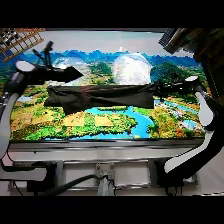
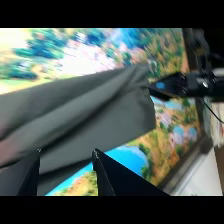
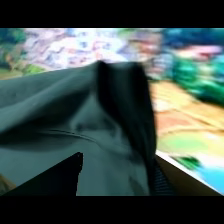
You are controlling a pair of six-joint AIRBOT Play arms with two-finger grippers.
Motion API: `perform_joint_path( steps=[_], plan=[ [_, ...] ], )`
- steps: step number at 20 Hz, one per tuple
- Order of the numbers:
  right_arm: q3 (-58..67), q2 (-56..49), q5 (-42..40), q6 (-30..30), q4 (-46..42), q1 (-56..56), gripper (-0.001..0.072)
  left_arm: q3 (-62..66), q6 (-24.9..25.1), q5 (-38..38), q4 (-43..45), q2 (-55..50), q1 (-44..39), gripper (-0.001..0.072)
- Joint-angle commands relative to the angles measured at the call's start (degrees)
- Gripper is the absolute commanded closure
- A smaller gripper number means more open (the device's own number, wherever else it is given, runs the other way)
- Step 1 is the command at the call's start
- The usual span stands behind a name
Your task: Fold the clothes and pants, and hang the long-sleeved shirts on hangers.
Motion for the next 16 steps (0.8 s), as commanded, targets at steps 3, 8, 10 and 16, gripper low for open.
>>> perform_joint_path(
  steps=[3, 8, 10, 16],
  plan=[
    [-0.22, -0.39, -3.91, -0.57, 1.18, 4.61, 0.0358, 0.04, -1.77, 2.27, 2.14, -2.40, -6.64, 0.0361],
    [-0.22, -0.35, -2.73, -0.59, 0.92, 4.39, 0.0685, 0.04, -5.25, 0.48, 6.27, -2.54, -7.41, 0.0450],
    [0.28, -0.28, 0.66, -0.52, 1.11, 3.67, 0.0685, 0.11, -6.95, -1.92, 15.17, -2.64, -9.18, 0.0591],
    [4.22, -0.22, 13.11, -0.57, 0.81, 2.54, 0.0685, 7.43, -16.26, -2.58, 30.60, -6.58, -18.36, 0.0650]
  ],
)
